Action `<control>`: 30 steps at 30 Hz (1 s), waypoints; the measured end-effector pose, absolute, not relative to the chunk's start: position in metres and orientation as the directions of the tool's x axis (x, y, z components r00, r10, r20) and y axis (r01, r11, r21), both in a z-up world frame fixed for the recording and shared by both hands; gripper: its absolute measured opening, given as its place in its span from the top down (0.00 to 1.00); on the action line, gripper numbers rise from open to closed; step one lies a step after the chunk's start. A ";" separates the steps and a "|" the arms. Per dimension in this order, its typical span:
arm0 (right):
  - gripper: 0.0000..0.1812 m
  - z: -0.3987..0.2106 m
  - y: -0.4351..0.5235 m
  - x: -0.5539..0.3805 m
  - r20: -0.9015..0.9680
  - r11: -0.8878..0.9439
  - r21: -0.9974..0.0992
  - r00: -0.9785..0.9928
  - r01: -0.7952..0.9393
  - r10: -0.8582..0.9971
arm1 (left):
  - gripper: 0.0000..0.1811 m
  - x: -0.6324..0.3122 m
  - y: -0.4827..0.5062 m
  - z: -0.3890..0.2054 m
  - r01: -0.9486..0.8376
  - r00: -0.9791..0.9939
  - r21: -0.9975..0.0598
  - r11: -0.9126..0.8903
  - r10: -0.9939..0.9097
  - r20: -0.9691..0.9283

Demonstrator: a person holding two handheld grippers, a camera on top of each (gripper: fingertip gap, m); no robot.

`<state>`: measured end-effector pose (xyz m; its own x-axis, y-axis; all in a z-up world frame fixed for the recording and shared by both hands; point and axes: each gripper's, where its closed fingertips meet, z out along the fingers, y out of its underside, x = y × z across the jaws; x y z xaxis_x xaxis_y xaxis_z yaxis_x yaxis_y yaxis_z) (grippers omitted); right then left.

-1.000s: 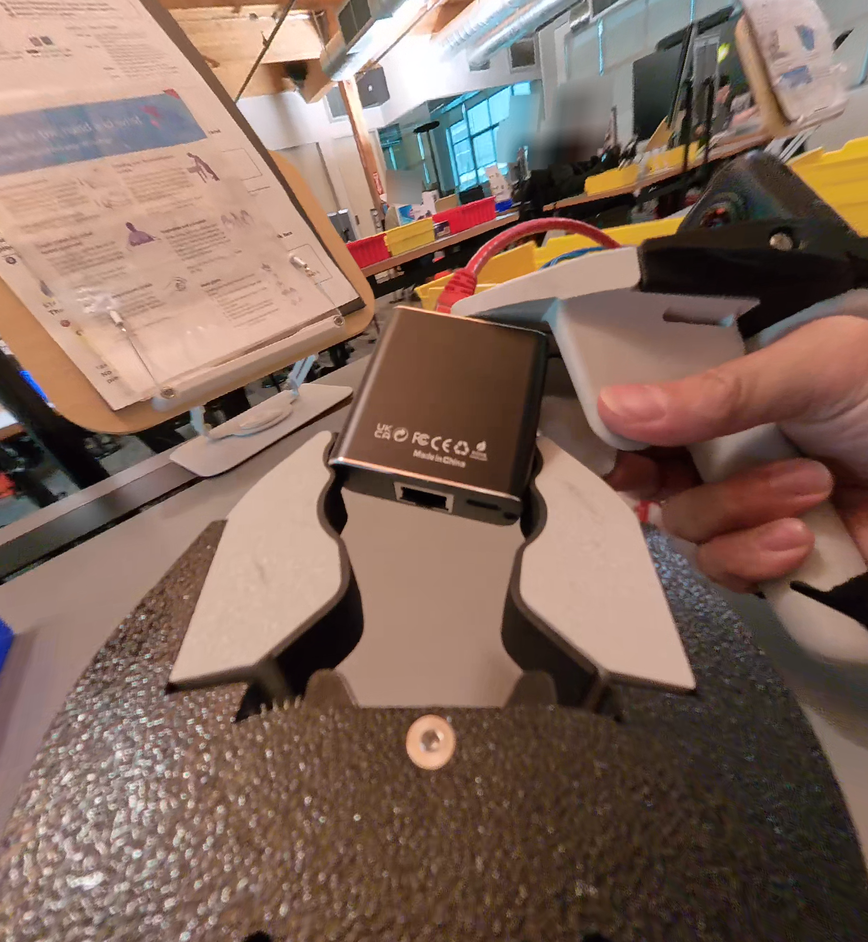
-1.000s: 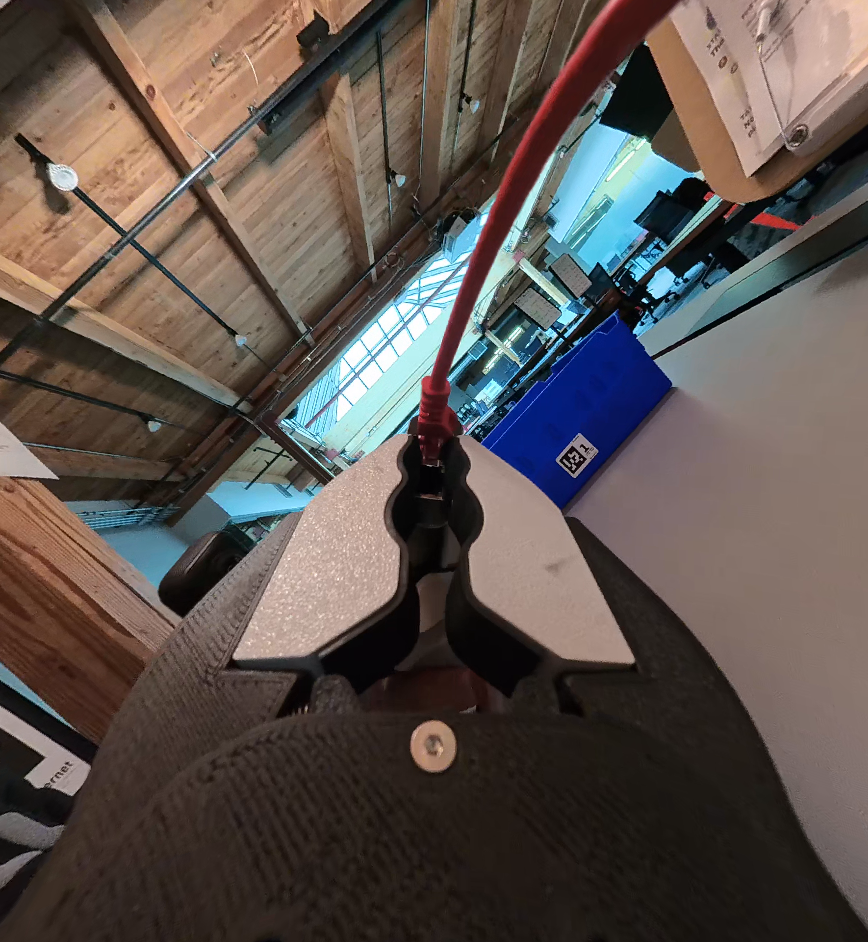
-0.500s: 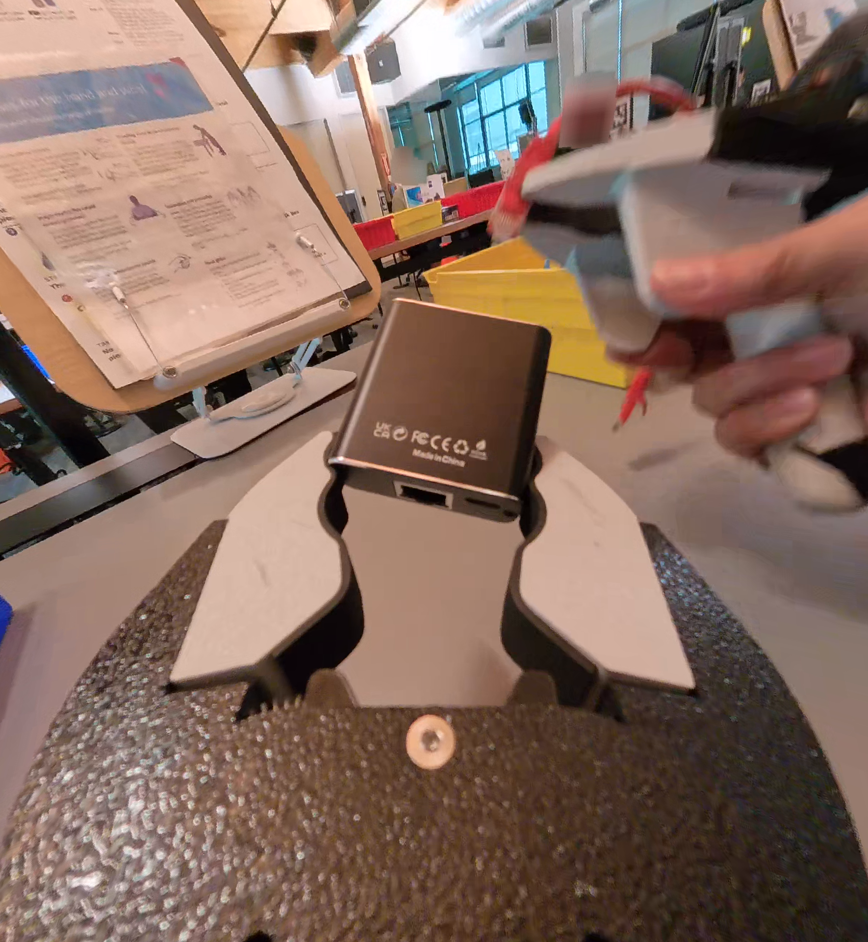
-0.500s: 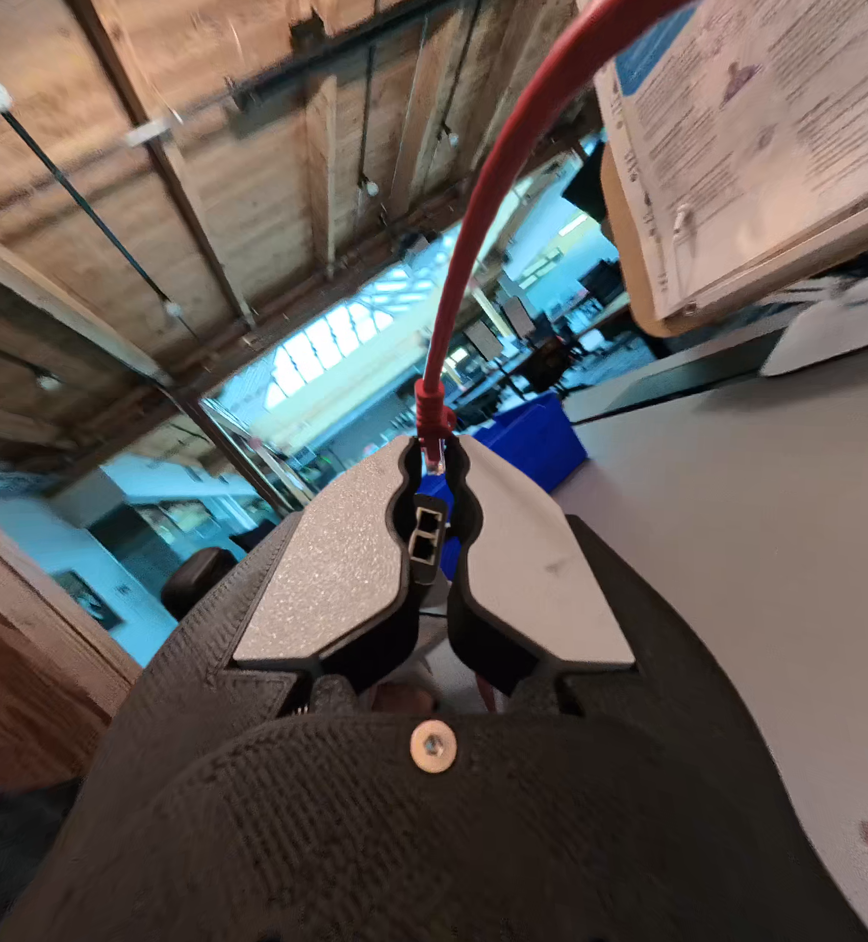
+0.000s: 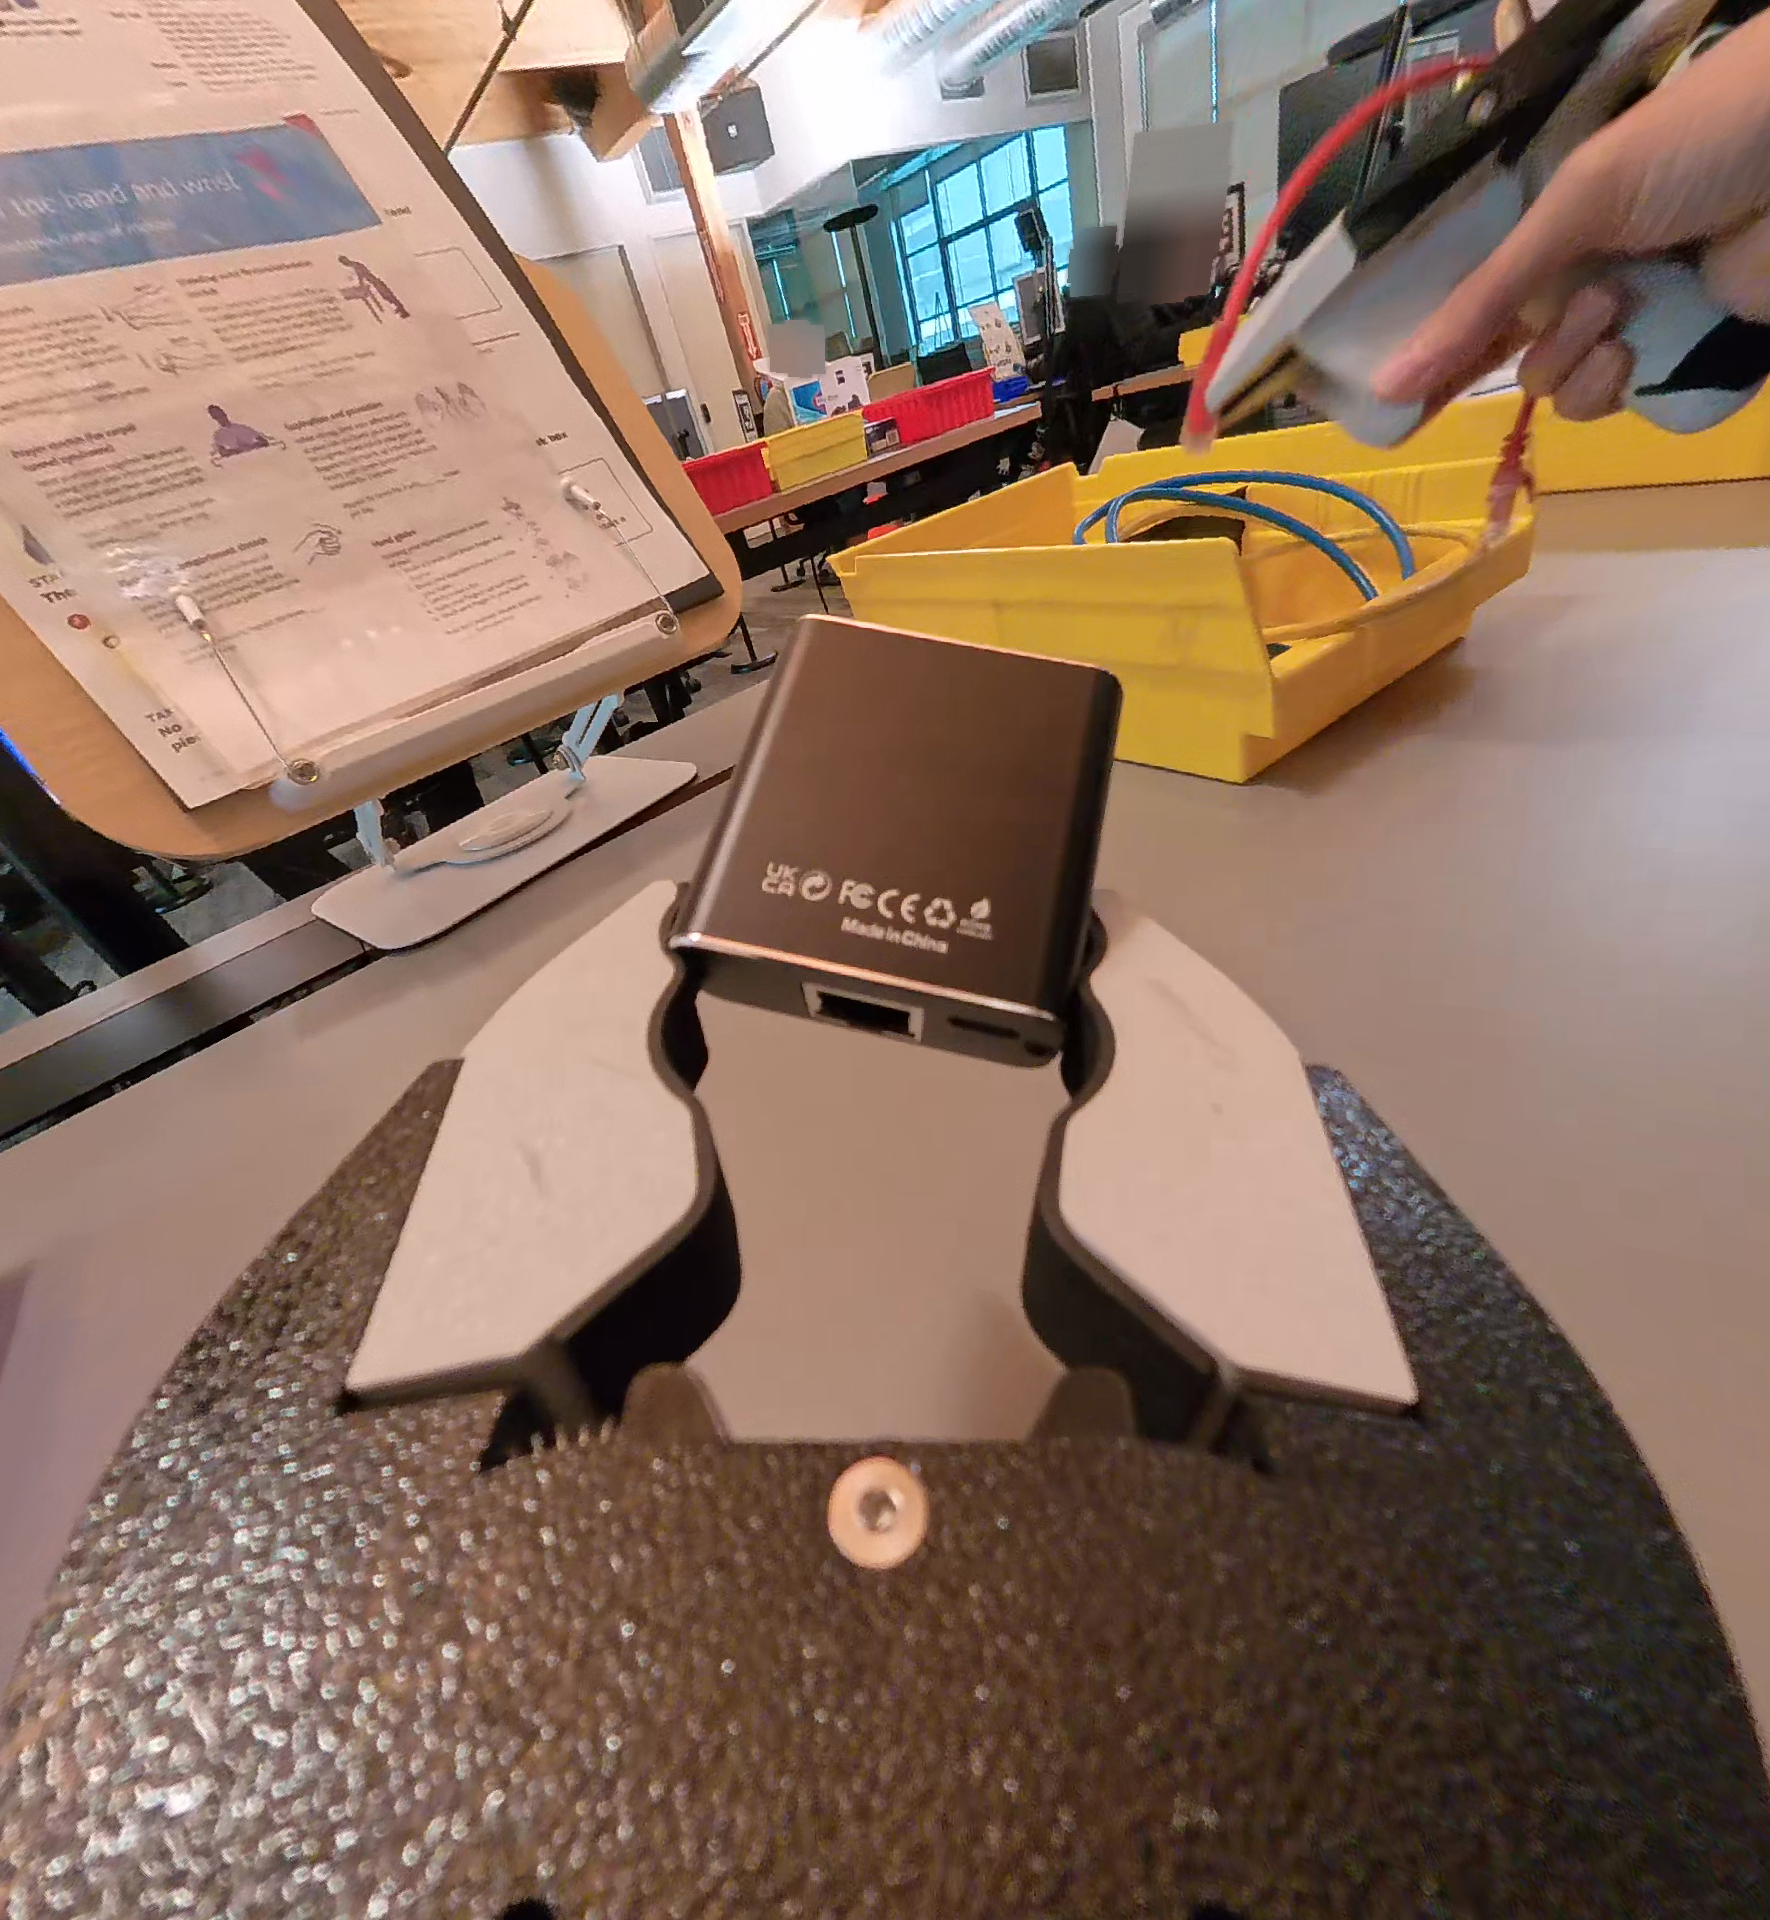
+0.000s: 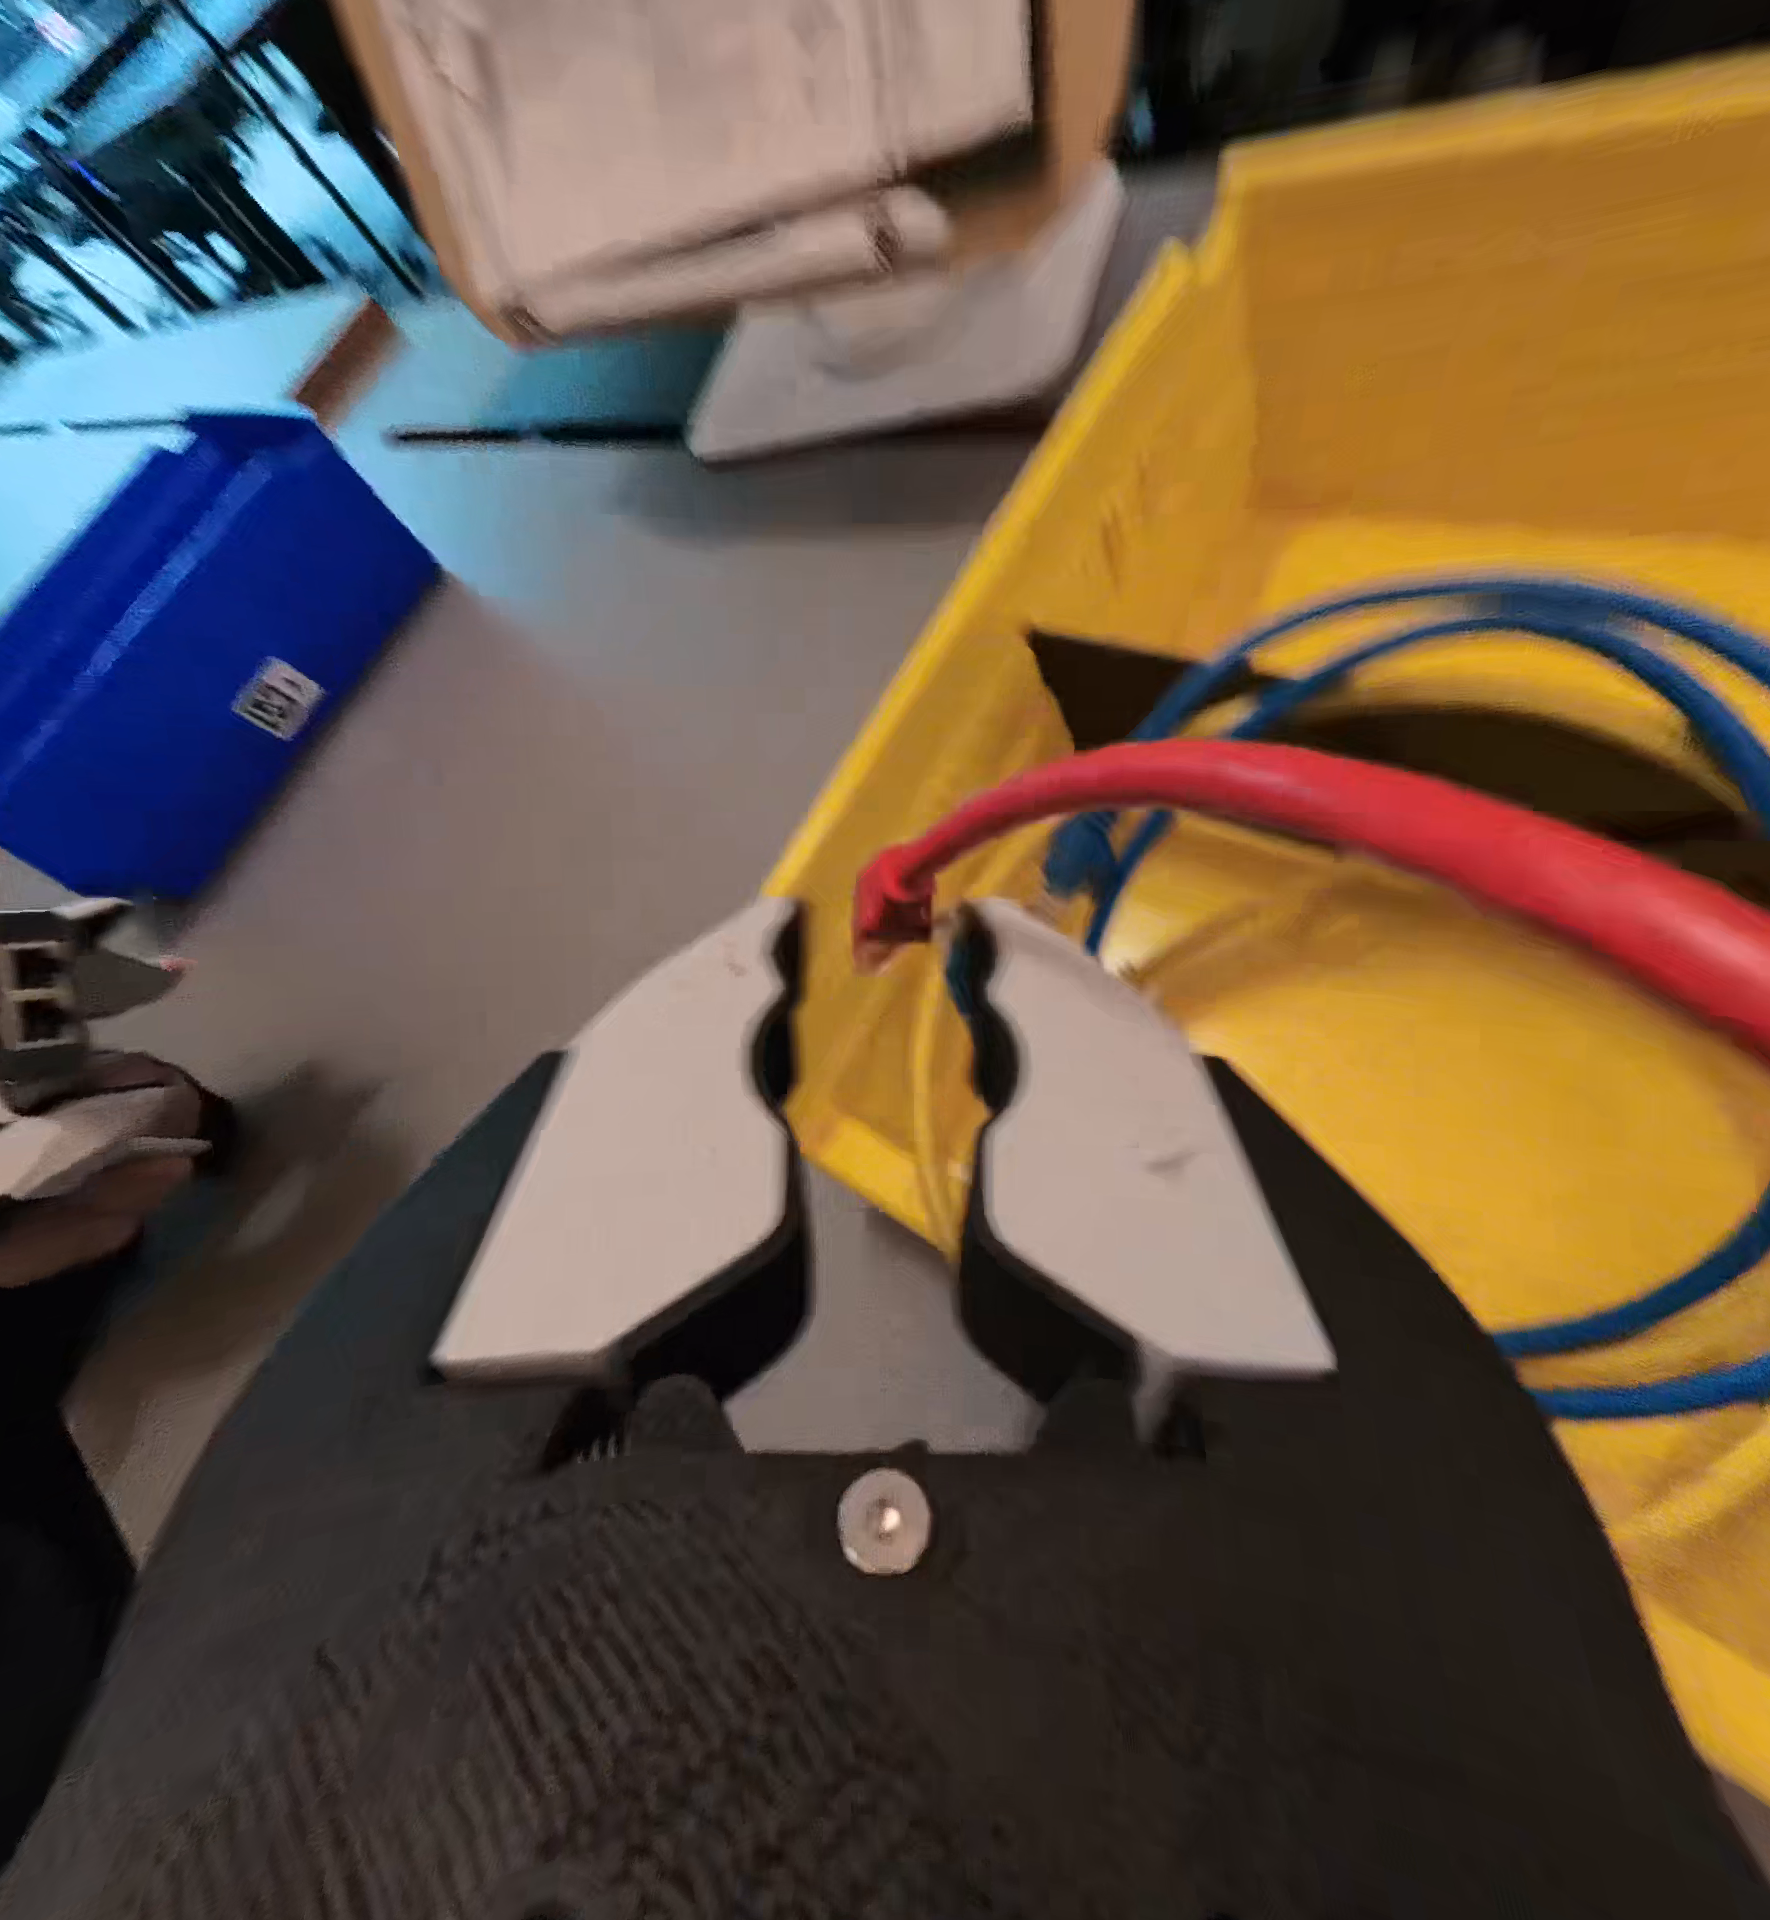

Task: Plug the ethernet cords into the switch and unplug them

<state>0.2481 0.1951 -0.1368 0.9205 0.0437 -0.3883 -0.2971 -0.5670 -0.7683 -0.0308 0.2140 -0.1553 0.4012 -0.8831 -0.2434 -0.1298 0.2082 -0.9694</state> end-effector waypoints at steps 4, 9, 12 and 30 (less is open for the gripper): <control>0.55 -0.169 0.186 0.263 -0.306 -0.690 -0.689 0.952 -0.222 0.000 | 0.63 -0.030 0.213 -0.156 -0.134 0.401 -0.968 0.214 -0.881 -0.251; 0.65 -0.151 0.180 0.272 -0.190 -0.684 -0.724 0.979 -0.087 0.076 | 0.63 -0.030 0.213 -0.156 -0.137 0.400 -0.966 0.219 -0.880 -0.256; 0.68 -0.153 0.158 0.294 -0.104 -0.774 -0.629 0.995 -0.068 -0.003 | 0.63 -0.030 0.213 -0.155 -0.134 0.398 -0.966 0.221 -0.881 -0.257; 0.98 -0.162 0.082 0.326 0.047 -0.674 -0.724 0.965 -0.144 -0.257 | 0.63 -0.029 0.212 -0.157 -0.142 0.392 -0.964 0.225 -0.882 -0.263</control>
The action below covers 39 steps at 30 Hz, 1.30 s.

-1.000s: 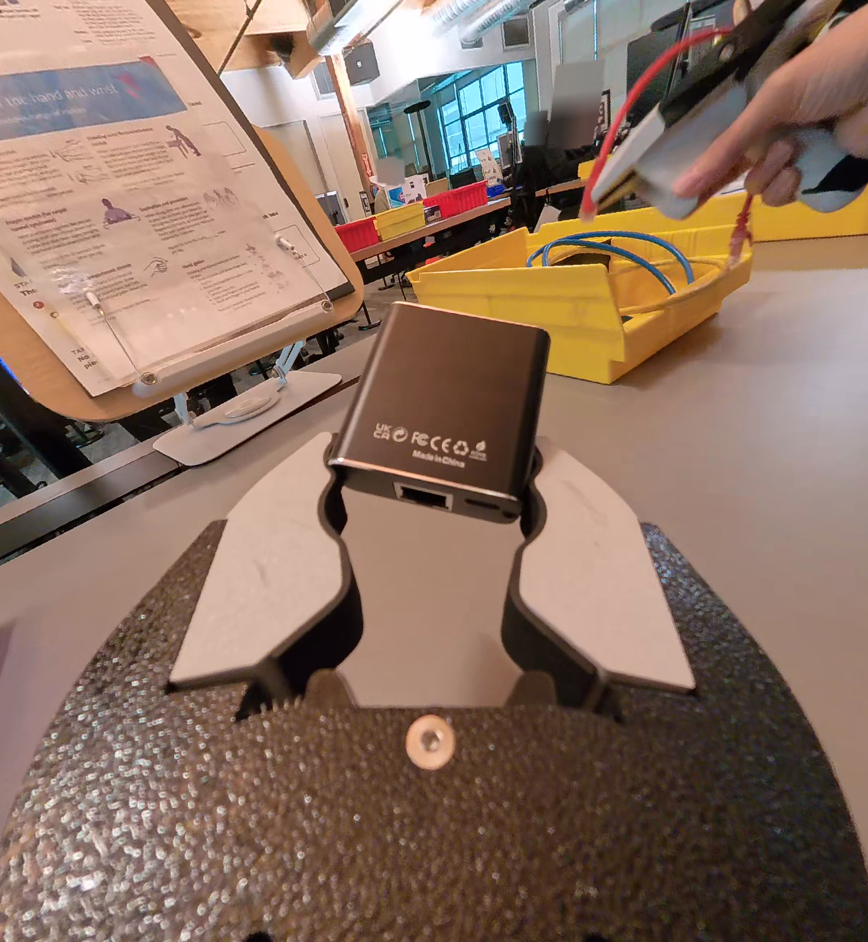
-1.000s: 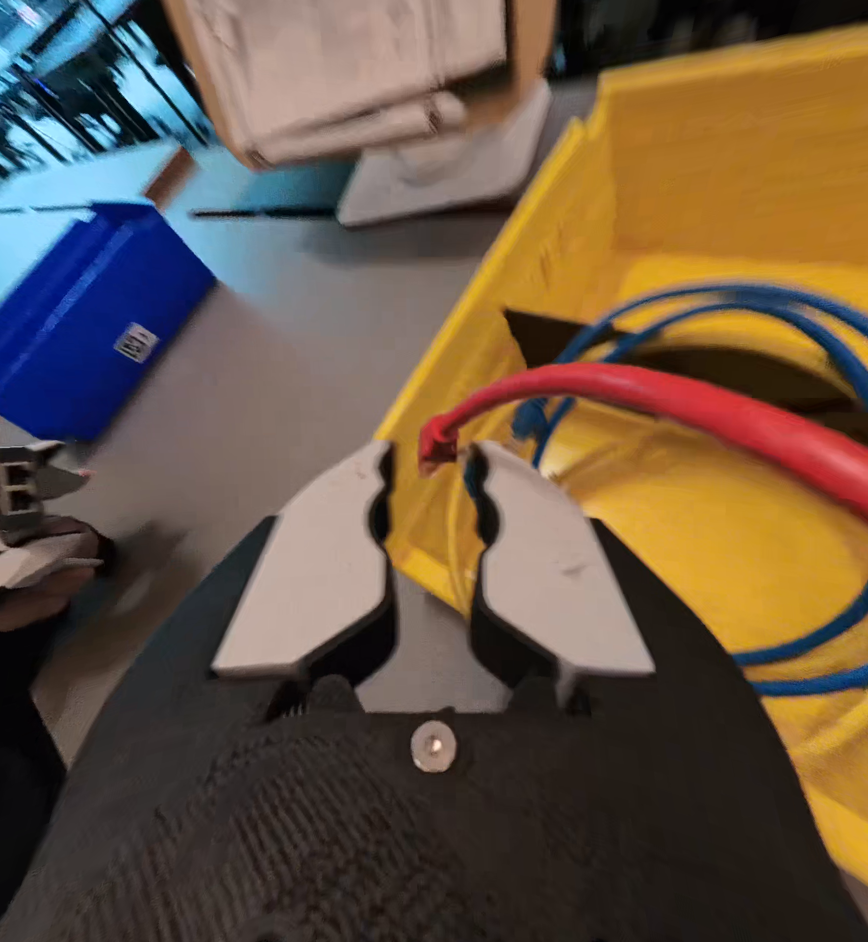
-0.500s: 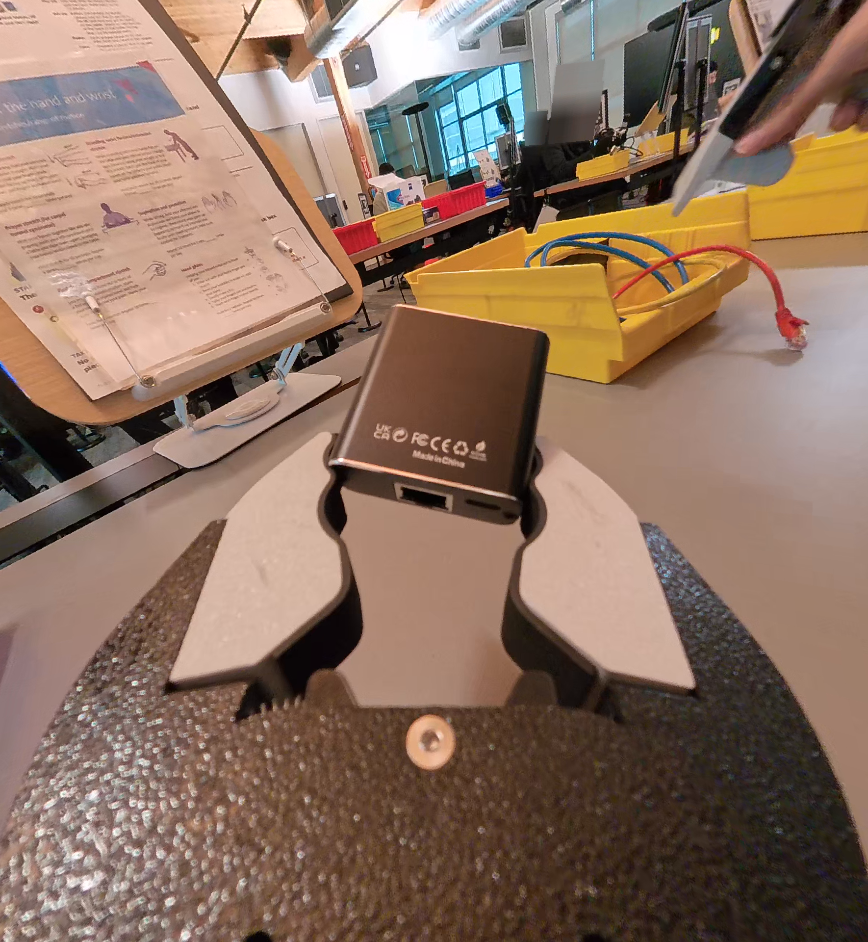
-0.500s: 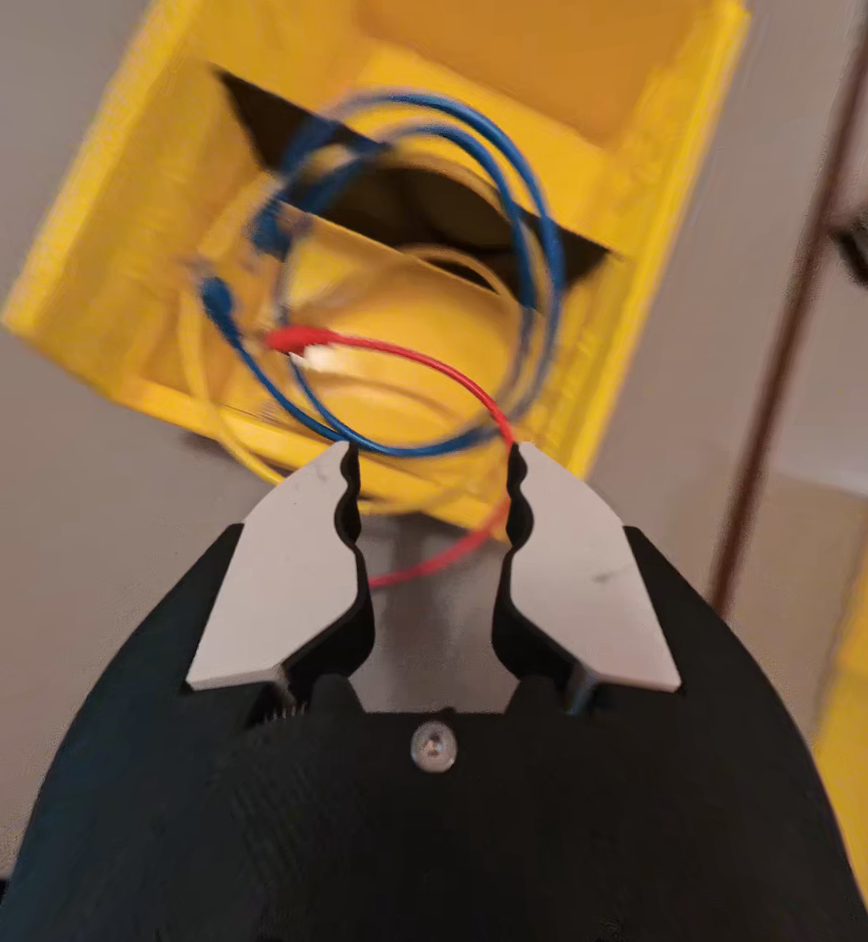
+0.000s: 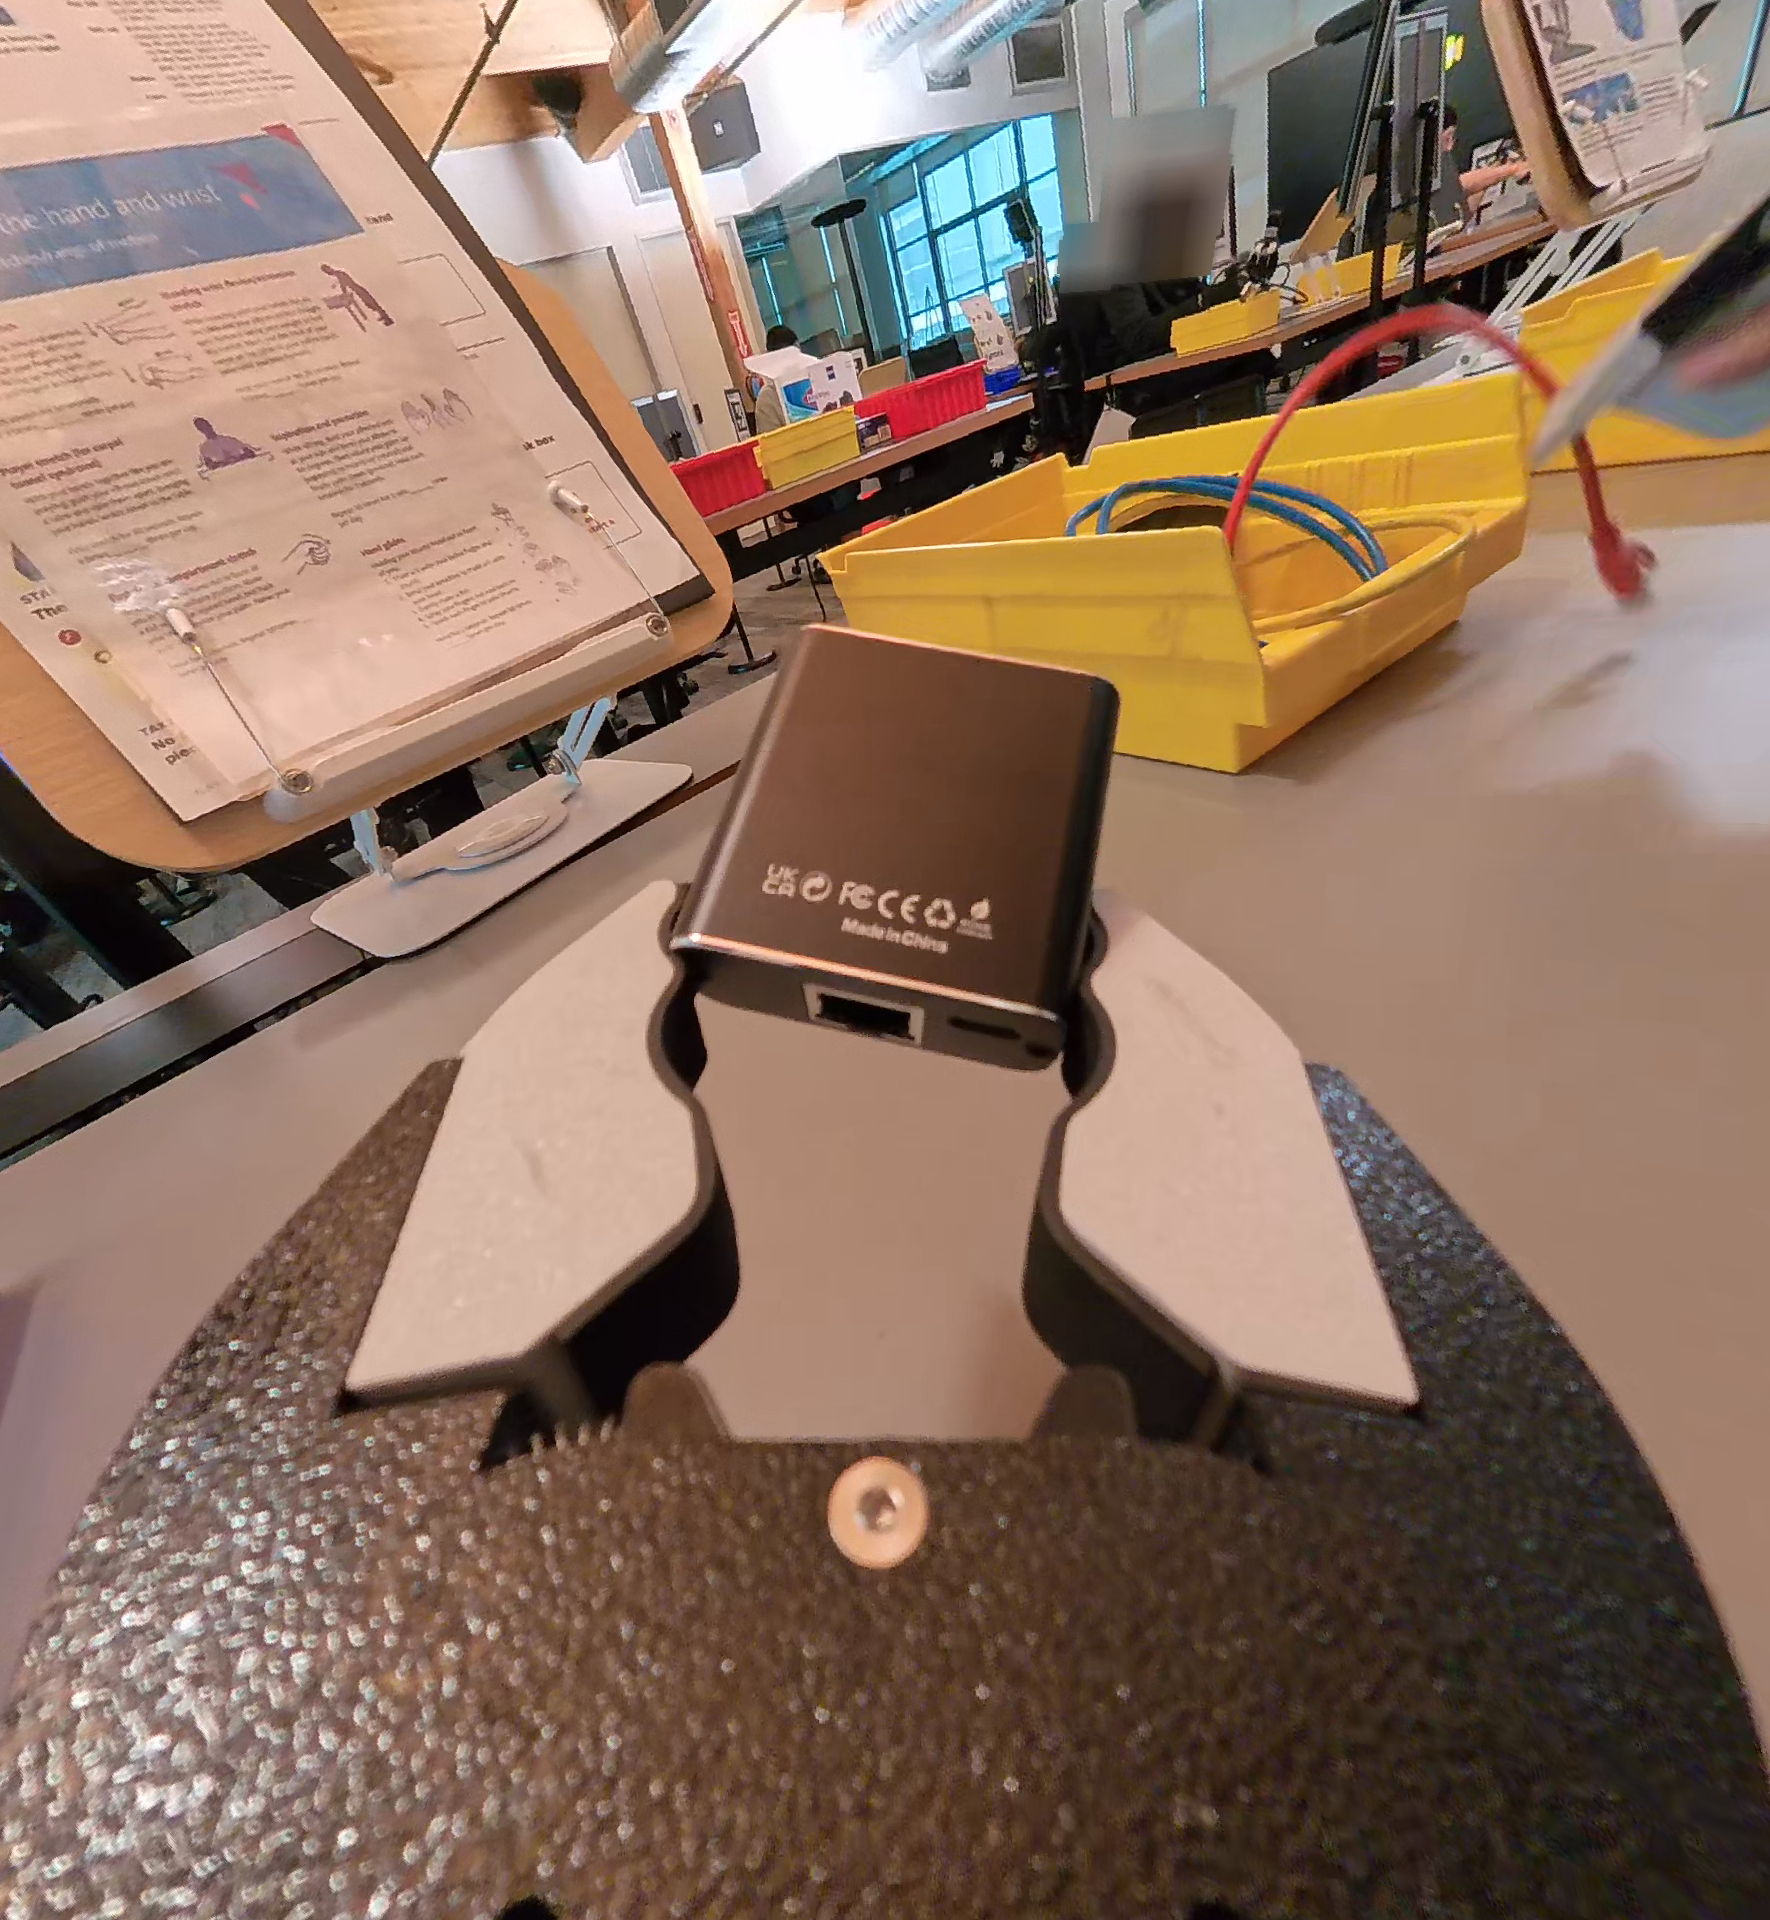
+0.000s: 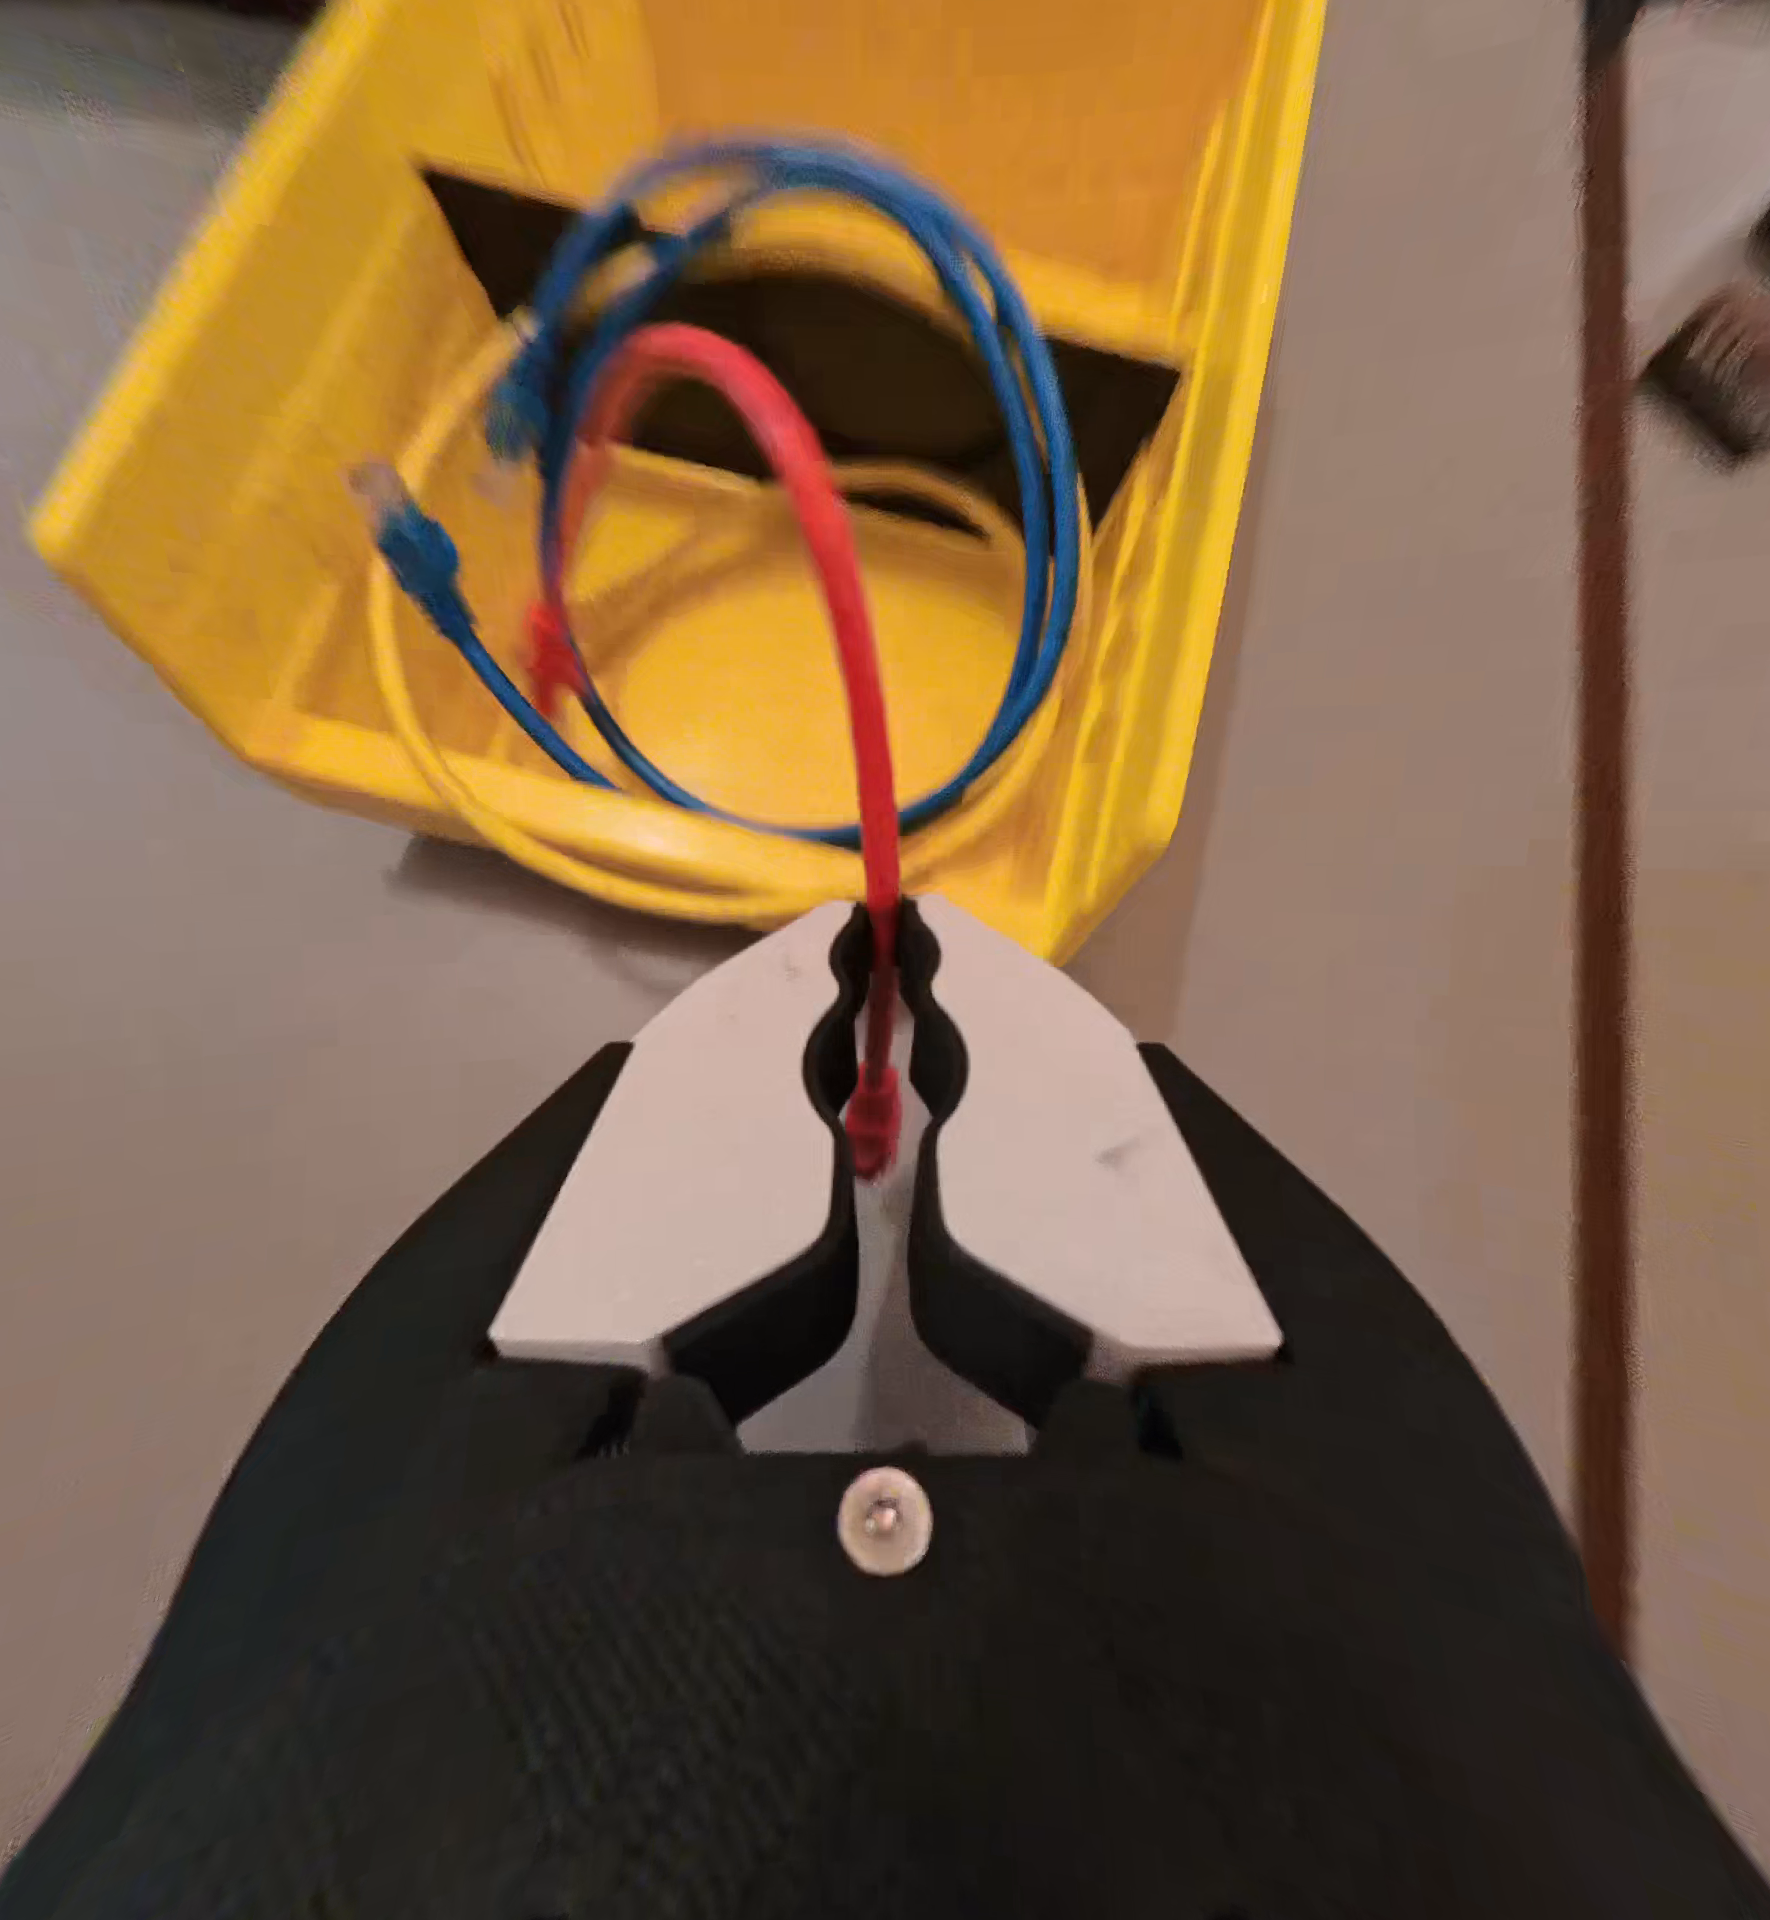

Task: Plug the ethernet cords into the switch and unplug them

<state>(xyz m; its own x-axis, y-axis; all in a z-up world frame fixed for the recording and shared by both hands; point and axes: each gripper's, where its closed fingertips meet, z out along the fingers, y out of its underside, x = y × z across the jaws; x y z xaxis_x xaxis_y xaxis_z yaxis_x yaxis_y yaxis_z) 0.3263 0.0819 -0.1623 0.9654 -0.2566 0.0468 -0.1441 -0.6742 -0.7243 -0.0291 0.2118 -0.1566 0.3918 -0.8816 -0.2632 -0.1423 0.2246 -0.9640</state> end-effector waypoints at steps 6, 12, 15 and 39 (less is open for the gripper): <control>0.98 -0.116 0.138 0.351 0.220 -0.660 -0.749 0.961 0.056 -0.168 | 0.63 -0.028 0.210 -0.157 -0.142 0.384 -0.962 0.232 -0.883 -0.270; 0.91 -0.157 0.176 0.362 0.148 -0.743 -0.670 0.981 0.007 -0.125 | 0.63 -0.029 0.212 -0.156 -0.130 0.389 -0.966 0.222 -0.885 -0.256; 0.70 -0.168 0.176 0.369 0.174 -0.790 -0.614 0.975 -0.003 -0.138 | 0.63 -0.030 0.211 -0.155 -0.126 0.388 -0.966 0.224 -0.885 -0.256; 0.86 -0.157 0.142 -0.057 -0.631 -0.726 -0.606 0.358 0.326 0.688 | 0.63 -0.015 0.161 -0.149 -0.158 0.249 -0.759 0.632 -0.718 -0.650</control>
